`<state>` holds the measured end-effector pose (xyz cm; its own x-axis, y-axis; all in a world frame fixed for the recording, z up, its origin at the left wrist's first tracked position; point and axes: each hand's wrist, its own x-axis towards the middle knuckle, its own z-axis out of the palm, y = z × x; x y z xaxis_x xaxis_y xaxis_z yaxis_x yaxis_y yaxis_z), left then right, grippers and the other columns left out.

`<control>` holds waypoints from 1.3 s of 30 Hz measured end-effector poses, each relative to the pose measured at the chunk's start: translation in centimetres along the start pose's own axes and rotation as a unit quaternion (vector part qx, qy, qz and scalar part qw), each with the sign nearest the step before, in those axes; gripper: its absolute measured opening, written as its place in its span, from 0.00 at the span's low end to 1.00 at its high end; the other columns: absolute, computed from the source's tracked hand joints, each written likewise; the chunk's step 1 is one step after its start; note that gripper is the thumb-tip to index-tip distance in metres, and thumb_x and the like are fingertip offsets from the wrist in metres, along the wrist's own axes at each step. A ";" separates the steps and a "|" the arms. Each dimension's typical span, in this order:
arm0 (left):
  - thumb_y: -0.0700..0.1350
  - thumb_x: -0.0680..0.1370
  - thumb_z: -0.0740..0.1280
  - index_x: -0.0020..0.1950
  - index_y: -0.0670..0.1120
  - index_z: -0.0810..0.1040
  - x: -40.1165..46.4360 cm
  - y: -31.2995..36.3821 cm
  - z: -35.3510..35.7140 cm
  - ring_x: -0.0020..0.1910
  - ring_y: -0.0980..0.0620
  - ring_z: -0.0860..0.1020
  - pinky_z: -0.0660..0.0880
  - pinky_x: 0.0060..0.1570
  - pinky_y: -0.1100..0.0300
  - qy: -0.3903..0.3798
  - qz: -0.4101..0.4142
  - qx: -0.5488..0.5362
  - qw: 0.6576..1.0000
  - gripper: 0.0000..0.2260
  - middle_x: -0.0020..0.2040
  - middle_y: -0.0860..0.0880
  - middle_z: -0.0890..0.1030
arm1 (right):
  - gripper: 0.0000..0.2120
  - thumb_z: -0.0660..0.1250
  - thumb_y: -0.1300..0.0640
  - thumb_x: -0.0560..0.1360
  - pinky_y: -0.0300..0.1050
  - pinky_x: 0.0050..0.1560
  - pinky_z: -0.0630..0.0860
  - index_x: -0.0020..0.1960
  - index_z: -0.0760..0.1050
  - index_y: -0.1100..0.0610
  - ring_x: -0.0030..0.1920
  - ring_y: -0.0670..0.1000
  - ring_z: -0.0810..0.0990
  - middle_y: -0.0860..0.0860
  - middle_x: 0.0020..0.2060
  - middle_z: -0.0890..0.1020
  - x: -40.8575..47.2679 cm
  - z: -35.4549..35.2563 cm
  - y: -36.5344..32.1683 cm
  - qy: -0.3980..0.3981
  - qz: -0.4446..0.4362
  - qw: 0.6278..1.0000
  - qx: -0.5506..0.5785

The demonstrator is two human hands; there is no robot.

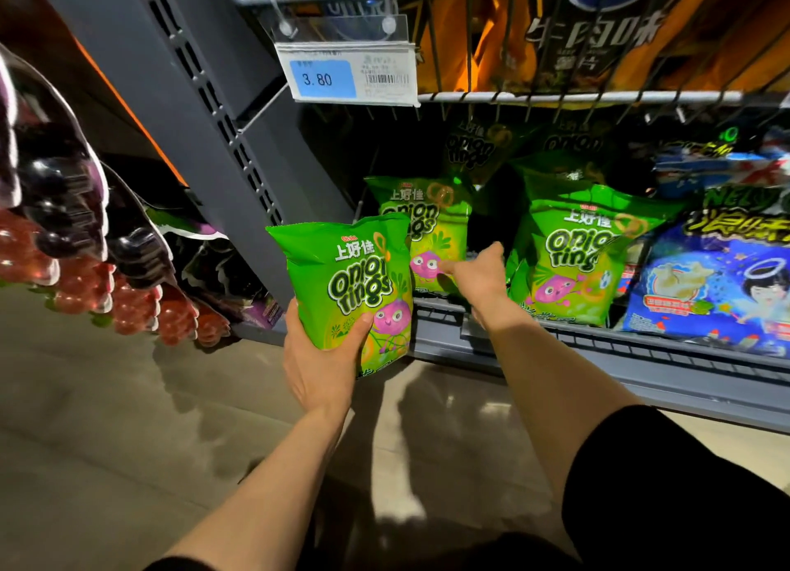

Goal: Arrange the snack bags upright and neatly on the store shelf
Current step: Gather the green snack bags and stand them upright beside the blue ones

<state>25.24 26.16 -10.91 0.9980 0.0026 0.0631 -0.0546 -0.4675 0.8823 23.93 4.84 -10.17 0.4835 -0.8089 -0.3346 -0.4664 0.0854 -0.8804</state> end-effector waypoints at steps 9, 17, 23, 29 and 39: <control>0.63 0.61 0.76 0.70 0.55 0.62 -0.1 -1.1 1.0 0.63 0.45 0.74 0.71 0.62 0.48 -0.007 -0.006 -0.001 1.000 0.42 0.64 0.48 0.76 | 0.51 0.75 0.53 0.68 0.53 0.75 0.57 0.77 0.42 0.56 0.76 0.57 0.56 0.55 0.76 0.55 2.9 1.8 0.6 -0.105 0.007 0.994 0.036; 0.63 0.62 0.76 0.69 0.57 0.63 0.1 -1.8 0.9 0.62 0.47 0.74 0.71 0.61 0.51 -0.015 0.000 -0.011 1.000 0.40 0.62 0.49 0.77 | 0.27 0.67 0.43 0.72 0.55 0.64 0.72 0.65 0.73 0.56 0.63 0.60 0.74 0.56 0.62 0.75 4.5 4.0 1.4 -0.017 -0.058 0.996 -0.065; 0.67 0.59 0.74 0.67 0.58 0.65 0.7 -1.5 0.9 0.59 0.48 0.76 0.72 0.60 0.50 -0.018 -0.003 -0.022 1.000 0.40 0.59 0.51 0.79 | 0.20 0.59 0.54 0.80 0.43 0.35 0.56 0.30 0.63 0.54 0.35 0.54 0.67 0.49 0.28 0.69 2.0 3.3 -0.2 0.099 -0.177 0.977 -0.069; 0.64 0.60 0.75 0.64 0.57 0.70 -1.6 -0.8 0.1 0.54 0.51 0.79 0.75 0.59 0.48 -0.031 -0.019 -0.086 0.996 0.35 0.54 0.55 0.81 | 0.15 0.58 0.53 0.80 0.47 0.38 0.60 0.36 0.64 0.54 0.33 0.53 0.65 0.48 0.28 0.67 -2.4 0.2 -1.1 0.199 -0.262 0.942 -0.059; 0.60 0.61 0.77 0.60 0.56 0.73 -7.1 4.5 -0.4 0.50 0.58 0.81 0.76 0.53 0.56 -0.105 0.031 -0.142 0.984 0.30 0.50 0.58 0.82 | 0.18 0.57 0.52 0.81 0.46 0.35 0.53 0.37 0.71 0.62 0.33 0.61 0.71 0.64 0.33 0.78 -7.7 -9.6 -0.9 0.265 -0.285 0.916 -0.093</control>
<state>17.93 24.42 -7.23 0.9757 -0.2137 0.0490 -0.0918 -0.1950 0.9765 13.46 5.43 -3.60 0.2830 -0.8641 0.4163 -0.3923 -0.5003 -0.7719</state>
